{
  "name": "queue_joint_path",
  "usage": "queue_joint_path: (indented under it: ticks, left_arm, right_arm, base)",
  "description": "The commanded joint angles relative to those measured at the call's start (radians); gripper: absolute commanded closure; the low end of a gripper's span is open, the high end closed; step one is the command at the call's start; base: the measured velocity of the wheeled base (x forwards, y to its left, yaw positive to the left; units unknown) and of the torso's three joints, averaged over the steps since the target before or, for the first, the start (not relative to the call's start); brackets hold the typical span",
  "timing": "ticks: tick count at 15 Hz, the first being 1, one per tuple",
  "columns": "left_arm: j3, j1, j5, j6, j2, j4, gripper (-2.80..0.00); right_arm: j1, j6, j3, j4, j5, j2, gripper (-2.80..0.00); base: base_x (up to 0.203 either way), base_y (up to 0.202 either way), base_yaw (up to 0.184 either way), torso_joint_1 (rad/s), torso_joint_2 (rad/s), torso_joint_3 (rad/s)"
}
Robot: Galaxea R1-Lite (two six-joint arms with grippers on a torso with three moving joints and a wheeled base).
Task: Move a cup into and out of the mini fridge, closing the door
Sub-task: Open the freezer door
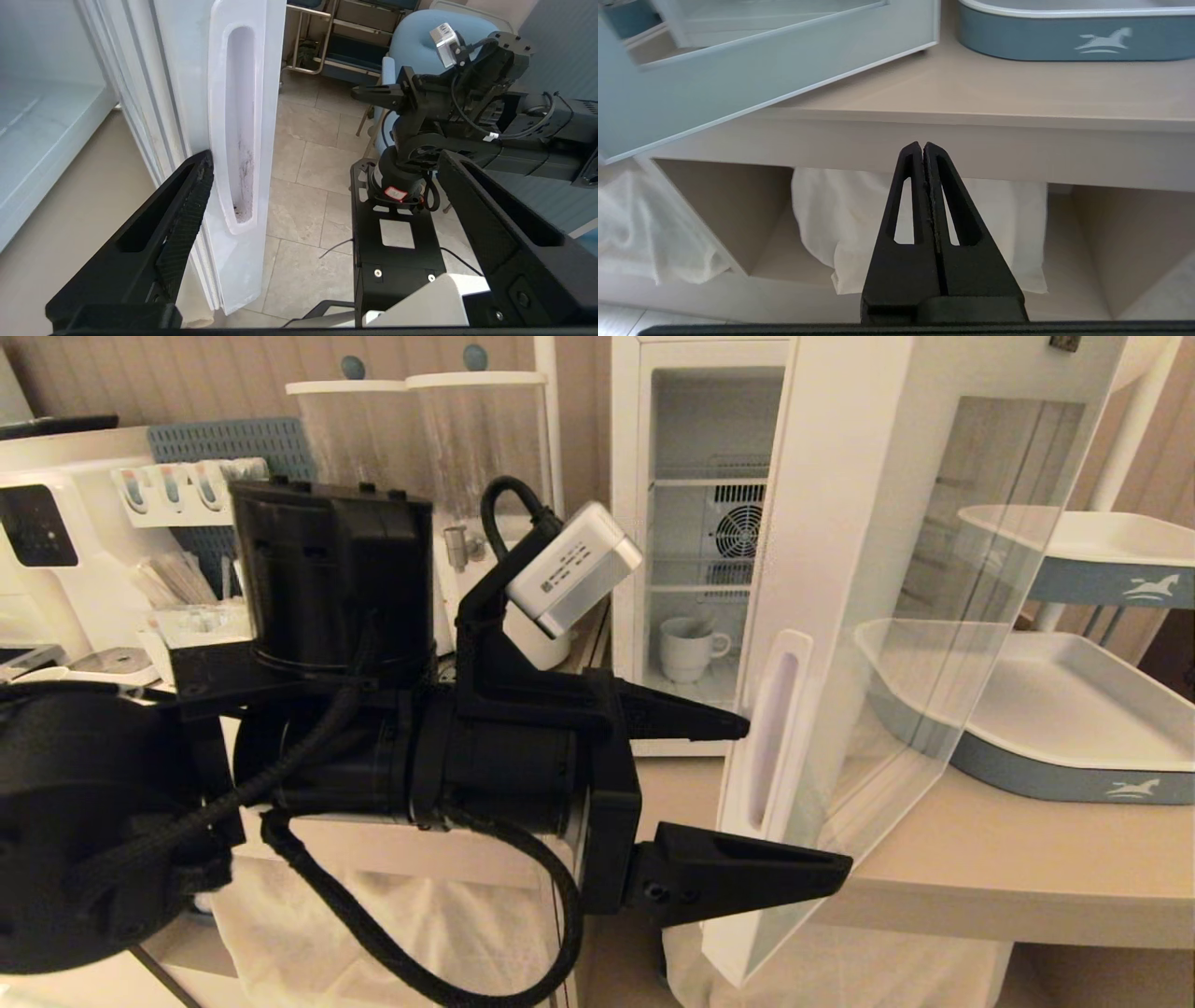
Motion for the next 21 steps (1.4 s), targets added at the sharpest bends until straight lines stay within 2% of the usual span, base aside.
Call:
queue_joint_path:
  ticks: [1,4,7,10,12,14,15,17,21]
  left_arm:
    - [-0.002,-0.006,-0.002,-0.004,0.031,-0.006,-2.8]
    - [-0.028,-0.076,-0.008,-0.019,0.025,-0.006,-2.8]
    - [-0.059,-0.129,-0.003,-0.066,0.039,-0.006,-2.8]
    - [-0.074,-0.258,0.005,-0.163,0.028,-0.008,-2.8]
    - [-0.068,-0.354,0.039,-0.224,-0.009,-0.012,-2.8]
    - [-0.052,-0.414,0.093,-0.239,-0.06,-0.007,-2.8]
    - [-0.051,-0.435,0.142,-0.238,-0.083,0.023,-2.8]
    - [-0.061,-0.448,0.219,-0.234,-0.14,0.157,-2.8]
    - [-0.051,-0.438,0.243,-0.217,-0.254,0.308,-2.8]
  right_arm:
    - [0.0,0.0,0.0,0.0,0.001,0.001,0.0]
    - [0.0,0.0,0.0,0.0,0.001,0.001,0.0]
    - [0.0,0.0,0.0,-0.002,0.001,0.001,0.0]
    - [0.0,0.0,0.002,-0.004,0.001,0.001,0.0]
    - [0.0,0.0,0.0,-0.001,0.001,0.001,0.0]
    - [0.0,0.0,0.0,0.0,0.001,0.001,0.0]
    - [0.0,-0.001,-0.001,0.0,0.001,0.001,0.0]
    - [0.0,-0.001,-0.001,0.002,0.001,0.001,0.0]
    - [0.0,-0.001,-0.001,0.003,0.001,0.001,0.0]
  base:
    - [0.0,0.0,0.0,0.0,0.0,0.0]
    - [0.0,0.0,0.0,0.0,0.0,0.0]
    - [0.0,0.0,0.0,0.0,0.0,0.0]
    - [0.0,0.0,0.0,0.0,0.0,0.0]
    - [0.0,0.0,0.0,0.0,0.0,0.0]
    - [0.0,0.0,0.0,0.0,0.0,0.0]
    - [0.0,0.0,0.0,0.0,0.0,0.0]
    - [0.0,0.0,0.0,0.0,0.0,0.0]
    - [0.0,0.0,0.0,0.0,0.0,0.0]
